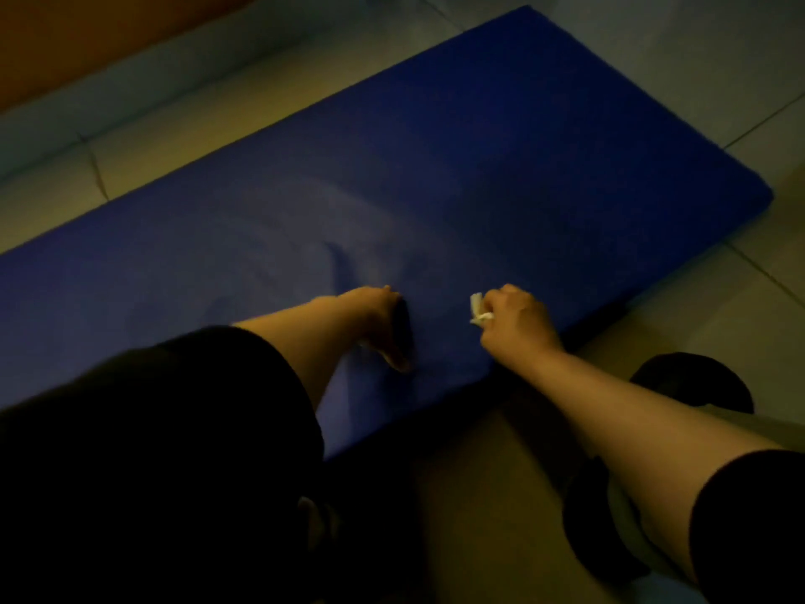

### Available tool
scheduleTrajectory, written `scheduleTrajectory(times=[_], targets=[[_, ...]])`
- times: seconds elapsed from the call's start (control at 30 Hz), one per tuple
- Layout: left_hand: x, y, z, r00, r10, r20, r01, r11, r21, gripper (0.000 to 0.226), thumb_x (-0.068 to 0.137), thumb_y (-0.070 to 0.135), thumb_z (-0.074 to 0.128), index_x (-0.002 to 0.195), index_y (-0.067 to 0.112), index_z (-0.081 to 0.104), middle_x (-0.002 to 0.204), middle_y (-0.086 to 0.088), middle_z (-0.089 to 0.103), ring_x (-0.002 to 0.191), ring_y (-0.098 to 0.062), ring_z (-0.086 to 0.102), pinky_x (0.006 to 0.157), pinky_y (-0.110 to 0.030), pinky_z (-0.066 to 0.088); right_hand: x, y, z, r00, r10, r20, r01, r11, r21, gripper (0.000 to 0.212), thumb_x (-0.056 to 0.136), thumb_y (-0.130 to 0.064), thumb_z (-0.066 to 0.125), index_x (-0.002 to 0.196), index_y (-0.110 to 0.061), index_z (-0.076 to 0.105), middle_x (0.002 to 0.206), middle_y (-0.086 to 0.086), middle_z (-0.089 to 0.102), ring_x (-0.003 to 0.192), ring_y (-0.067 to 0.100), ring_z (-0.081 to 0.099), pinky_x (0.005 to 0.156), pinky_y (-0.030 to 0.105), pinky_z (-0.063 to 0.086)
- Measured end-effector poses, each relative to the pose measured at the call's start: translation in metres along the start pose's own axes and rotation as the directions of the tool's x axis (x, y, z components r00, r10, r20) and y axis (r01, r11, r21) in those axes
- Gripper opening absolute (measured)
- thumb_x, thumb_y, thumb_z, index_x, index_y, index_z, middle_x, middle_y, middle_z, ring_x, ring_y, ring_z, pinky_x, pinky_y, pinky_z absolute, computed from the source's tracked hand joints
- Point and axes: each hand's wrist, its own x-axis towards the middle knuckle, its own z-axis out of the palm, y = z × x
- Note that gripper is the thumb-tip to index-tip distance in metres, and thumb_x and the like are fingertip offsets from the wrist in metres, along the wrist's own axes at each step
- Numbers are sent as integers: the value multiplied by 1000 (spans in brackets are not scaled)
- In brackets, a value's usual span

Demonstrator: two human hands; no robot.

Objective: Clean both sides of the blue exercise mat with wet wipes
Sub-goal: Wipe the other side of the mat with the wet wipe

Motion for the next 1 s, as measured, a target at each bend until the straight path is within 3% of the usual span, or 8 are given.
scheduleTrajectory(times=[0.17, 0.37, 0.5, 0.6, 0.73, 0.8, 0.9, 1.0], targets=[[10, -24, -5, 998, 37, 50, -42, 995, 86, 130, 63, 60, 80, 154, 14, -1, 162, 1, -1, 149, -22, 6, 120, -35, 12, -11, -43, 22, 928, -314, 202, 296, 948, 113, 4, 83, -13, 57, 87, -12, 58, 105, 10, 55, 93, 33, 56, 71, 31, 40], [19, -34, 16, 994, 86, 71, -96, 984, 148, 132, 64, 66, 75, 155, 16, -7, 162, 1, -11, 149, -18, 4, 120, -35, 16, 25, 10, 17, 995, 83, -60, -78, 994, 77, 6, 82, -7, 59, 88, -7, 57, 104, 15, 50, 88, 40, 56, 73, 39, 43], [25, -38, -8, 982, 170, 83, -187, 937, 295, 114, 72, 65, 70, 155, 20, 8, 162, 3, 7, 144, -20, 25, 113, -31, 26, 4, -43, 33, 968, -242, 66, 232, 963, 138, 9, 82, -6, 55, 90, -8, 56, 105, 13, 52, 88, 39, 55, 66, 36, 35], [23, -53, -29, 940, 258, 225, -331, 853, 403, 102, 82, 54, 67, 155, 19, 6, 162, 5, 5, 146, -16, 19, 113, -26, 20, 7, -58, 41, 900, -420, 116, 397, 900, 183, 9, 81, -4, 57, 90, -7, 57, 103, 13, 53, 85, 37, 56, 62, 34, 33], [25, -70, -42, 885, 248, 394, -415, 803, 427, 106, 83, 57, 64, 154, 17, -4, 162, 1, -6, 148, -16, 11, 117, -27, 15, 45, -16, 32, 993, -63, -105, 85, 973, 216, 14, 79, 2, 61, 89, -7, 59, 99, 14, 52, 79, 38, 57, 66, 35, 41], [33, -68, -44, 904, 256, 343, -386, 834, 394, 110, 81, 59, 64, 154, 17, -7, 162, 0, -8, 148, -17, 13, 117, -28, 17, 53, -13, 32, 988, 61, -139, -29, 975, 218, 14, 80, 1, 60, 90, -8, 58, 101, 13, 51, 82, 38, 57, 68, 35, 41], [49, -60, -32, 958, 218, 189, -266, 920, 287, 121, 78, 62, 66, 152, 11, -15, 160, -4, -18, 149, -19, 2, 117, -27, 11, 42, -49, 46, 986, -164, -38, 169, 968, 186, 13, 80, -1, 57, 91, -6, 59, 99, 14, 53, 83, 39, 57, 63, 37, 39], [62, -55, -7, 983, 154, 97, -169, 972, 165, 127, 74, 64, 68, 150, 8, -18, 157, -8, -26, 147, -23, -16, 121, -44, 8, 45, -53, 53, 956, -291, 42, 280, 944, 172, 10, 83, -4, 55, 92, -5, 58, 104, 13, 52, 87, 37, 54, 65, 36, 36]])
